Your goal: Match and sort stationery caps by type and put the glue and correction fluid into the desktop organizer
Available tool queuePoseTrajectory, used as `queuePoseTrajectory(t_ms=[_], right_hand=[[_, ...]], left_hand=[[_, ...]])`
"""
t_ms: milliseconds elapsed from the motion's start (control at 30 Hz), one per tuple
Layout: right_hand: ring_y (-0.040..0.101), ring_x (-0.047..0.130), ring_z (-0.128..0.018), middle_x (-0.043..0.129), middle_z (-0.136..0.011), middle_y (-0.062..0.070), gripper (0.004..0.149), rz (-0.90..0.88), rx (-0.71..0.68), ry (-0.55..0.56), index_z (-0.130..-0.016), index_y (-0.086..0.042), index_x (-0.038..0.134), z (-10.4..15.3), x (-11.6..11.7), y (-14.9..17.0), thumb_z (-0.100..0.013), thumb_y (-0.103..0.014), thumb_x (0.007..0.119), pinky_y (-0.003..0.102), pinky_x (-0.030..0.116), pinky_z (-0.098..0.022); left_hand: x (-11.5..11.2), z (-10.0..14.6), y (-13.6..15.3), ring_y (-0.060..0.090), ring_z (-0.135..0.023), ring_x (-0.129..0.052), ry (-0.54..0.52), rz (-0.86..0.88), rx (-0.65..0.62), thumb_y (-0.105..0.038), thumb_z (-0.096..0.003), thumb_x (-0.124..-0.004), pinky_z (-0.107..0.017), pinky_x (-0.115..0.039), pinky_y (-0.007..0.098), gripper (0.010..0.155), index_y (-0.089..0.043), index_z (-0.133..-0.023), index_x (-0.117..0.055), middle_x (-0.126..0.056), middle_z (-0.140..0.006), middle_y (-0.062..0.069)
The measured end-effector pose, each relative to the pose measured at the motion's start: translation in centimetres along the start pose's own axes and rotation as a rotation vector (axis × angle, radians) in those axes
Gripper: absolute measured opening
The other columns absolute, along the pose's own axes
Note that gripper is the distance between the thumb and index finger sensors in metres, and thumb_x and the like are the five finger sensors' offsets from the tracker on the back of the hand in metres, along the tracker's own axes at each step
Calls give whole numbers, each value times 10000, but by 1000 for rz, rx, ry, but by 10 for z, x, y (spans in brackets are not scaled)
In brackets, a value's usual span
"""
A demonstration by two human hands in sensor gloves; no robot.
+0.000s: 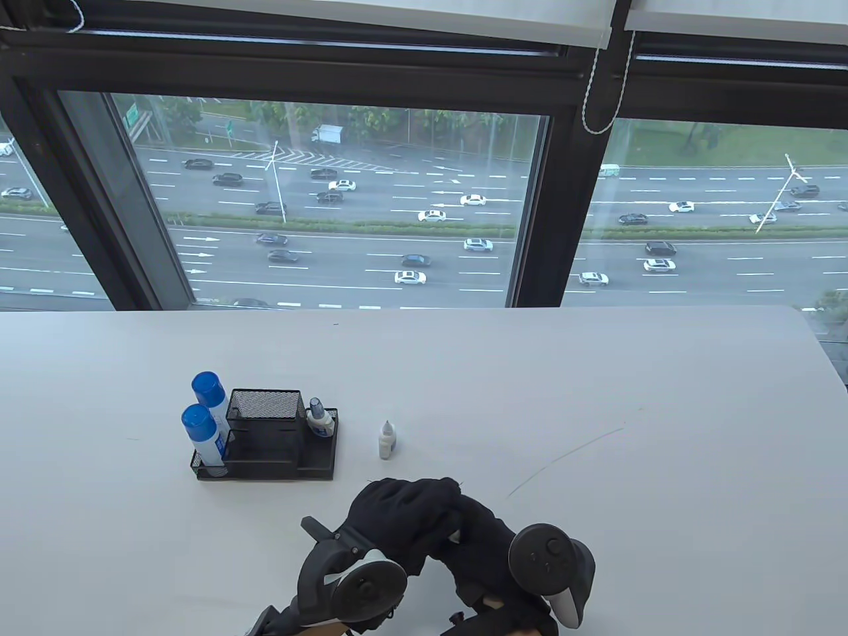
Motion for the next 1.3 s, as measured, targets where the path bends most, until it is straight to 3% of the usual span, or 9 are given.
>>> queuePoseTrajectory(t_ms=[167,333,633,767,833,933,1100,1233,1300], right_hand=[[297,967,-655,871,-848,126,577,-61,8,-51,-911,-149,753,-3,8,7,-416,-372,947,533,784,-570],[277,932,-708,831,-898,107,598,81,-30,-1,-959,-175,698,0,1,-3,-447,-400,906,519,758,-610],[298,932,-722,835,-904,124,598,87,-33,-44,-956,-165,710,-2,7,2,-440,-383,918,532,753,-616],[345,885,-801,765,-986,169,684,91,-6,-96,-1038,-131,639,-3,12,4,-463,-398,894,574,694,-655],[380,813,-876,674,-1052,190,767,115,10,-95,-1093,-115,546,-3,7,6,-474,-427,875,607,632,-683],[392,811,-872,678,-1050,199,742,155,28,-57,-1093,-114,557,-3,-6,7,-494,-444,847,613,621,-685],[392,821,-860,699,-1041,198,704,168,38,-5,-1085,-119,586,-2,-24,7,-514,-460,817,611,620,-686],[390,825,-855,704,-1037,197,685,148,54,17,-1080,-121,597,-2,-31,11,-524,-468,795,609,623,-684],[393,828,-850,711,-1032,201,676,128,63,18,-1080,-119,600,-2,-33,14,-532,-471,781,608,625,-682]], left_hand=[[-5,-6,9,175,-723,-1064,103,64,40,-524,-539,-775,-602,-840,471,456,-323,-948,-792,-981,-876,-48],[-2,-3,10,201,-766,-1043,113,39,49,-552,-523,-797,-623,-820,483,581,-290,-1036,-721,-960,-914,-37],[-10,-5,4,189,-751,-1055,220,-16,36,-493,-527,-821,-622,-830,465,545,-262,-1015,-741,-967,-905,-7],[-6,-7,7,184,-746,-1062,227,-74,26,-473,-523,-825,-621,-838,455,535,-260,-1008,-749,-973,-903,-3],[-1,-7,16,186,-749,-1060,200,-62,45,-468,-523,-827,-622,-835,459,535,-258,-1009,-749,-971,-906,-2],[7,-11,36,194,-756,-1055,165,-106,76,-461,-526,-826,-627,-828,465,533,-261,-1013,-744,-965,-913,1],[14,-23,91,199,-777,-1043,202,-280,197,-454,-536,-814,-637,-818,470,525,-270,-1021,-731,-948,-935,0],[9,-30,134,205,-796,-1028,219,-280,320,-452,-533,-819,-648,-801,483,519,-290,-1018,-726,-937,-946,-5],[-2,-33,153,204,-801,-1024,278,-293,376,-454,-531,-822,-651,-796,486,518,-298,-1015,-725,-933,-949,-10]])
Point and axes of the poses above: the tracker on the back of each hand, its own y axis roughly to the little-finger side, its own z axis roughly from the fingertips to the wrist, x = y × z, the point moved 5 cm from there along -z, roughly from the wrist to the fingertips
